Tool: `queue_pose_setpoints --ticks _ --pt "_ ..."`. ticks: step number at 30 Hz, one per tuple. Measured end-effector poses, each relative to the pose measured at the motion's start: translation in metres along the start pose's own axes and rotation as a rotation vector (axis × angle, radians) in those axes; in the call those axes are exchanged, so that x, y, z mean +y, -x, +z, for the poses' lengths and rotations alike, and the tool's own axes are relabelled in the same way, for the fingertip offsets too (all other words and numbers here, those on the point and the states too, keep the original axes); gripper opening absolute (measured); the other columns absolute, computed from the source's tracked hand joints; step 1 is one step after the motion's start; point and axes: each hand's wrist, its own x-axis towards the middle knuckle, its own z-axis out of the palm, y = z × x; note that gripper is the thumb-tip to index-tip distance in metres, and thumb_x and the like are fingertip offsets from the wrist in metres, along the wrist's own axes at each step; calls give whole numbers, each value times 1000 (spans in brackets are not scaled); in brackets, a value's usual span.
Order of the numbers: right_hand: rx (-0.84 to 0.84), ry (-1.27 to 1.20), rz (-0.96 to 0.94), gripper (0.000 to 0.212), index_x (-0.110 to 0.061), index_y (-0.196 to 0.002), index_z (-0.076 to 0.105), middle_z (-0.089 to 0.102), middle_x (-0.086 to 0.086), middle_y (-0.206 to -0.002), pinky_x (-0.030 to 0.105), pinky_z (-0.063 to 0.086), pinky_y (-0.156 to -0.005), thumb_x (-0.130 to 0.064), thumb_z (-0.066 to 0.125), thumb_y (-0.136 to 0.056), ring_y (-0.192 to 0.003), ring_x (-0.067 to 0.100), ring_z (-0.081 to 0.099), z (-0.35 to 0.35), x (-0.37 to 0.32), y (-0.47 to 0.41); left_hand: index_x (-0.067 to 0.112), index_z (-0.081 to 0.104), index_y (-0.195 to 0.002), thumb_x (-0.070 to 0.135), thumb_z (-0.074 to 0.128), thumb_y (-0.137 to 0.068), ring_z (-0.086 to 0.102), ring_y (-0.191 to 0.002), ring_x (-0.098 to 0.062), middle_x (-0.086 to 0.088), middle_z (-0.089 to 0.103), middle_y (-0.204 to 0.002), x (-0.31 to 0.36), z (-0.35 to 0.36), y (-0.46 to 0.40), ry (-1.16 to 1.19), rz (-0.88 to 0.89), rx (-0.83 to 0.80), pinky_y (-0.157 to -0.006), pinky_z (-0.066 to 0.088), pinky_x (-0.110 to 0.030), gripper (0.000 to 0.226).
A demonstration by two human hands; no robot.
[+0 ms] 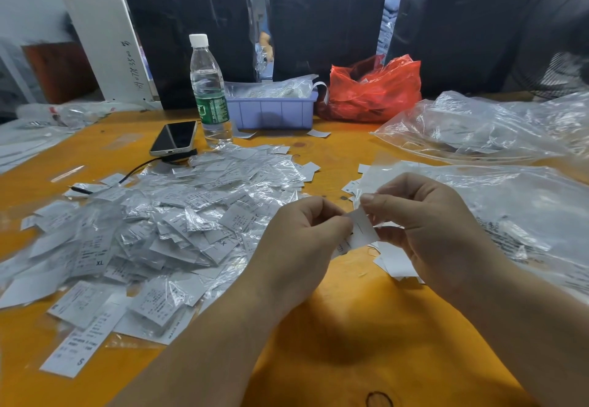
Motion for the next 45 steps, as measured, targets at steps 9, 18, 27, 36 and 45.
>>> queue_pose_setpoints --ticks 9,18,27,36,45 --pt "-39 -3 -4 10 -1 -75 61 66 2 -64 25 56 -55 1 71 -78 -58 14 66 0 -2 2 10 67 -76 11 59 -89 41 -43 -2 10 53 -54 -1 -2 -2 8 -38 47 -42 32 -11 15" --pt "-72 0 21 13 -5 -70 63 71 8 -74 23 54 -56 0 72 -77 -72 25 72 1 -2 4 15 65 -73 13 60 -89 46 -46 -2 11 56 -56 -1 -3 -2 28 -43 52 -44 35 -12 17" --pt "-65 -9 17 11 -5 -78 63 70 7 -74 24 54 -56 0 72 -77 -65 20 70 -1 -1 3 13 66 -75 12 60 -88 45 -46 -6 10 56 -53 -2 -3 -4 40 -69 62 -45 34 -17 14" --pt "-37 -22 -16 28 -3 -77 64 65 1 -62 23 54 -52 -20 74 -58 -58 15 65 0 -3 3 4 68 -82 6 60 -89 48 -45 -3 8 57 -54 -1 0 -3 83 -41 5 -44 36 -12 11" --pt "-25 -17 -5 30 -6 -73 61 66 2 -63 24 54 -52 -26 75 -55 -59 15 66 0 -2 1 11 68 -75 2 59 -90 48 -46 -1 9 58 -55 1 2 -2 84 -27 -63 -45 36 -9 19"
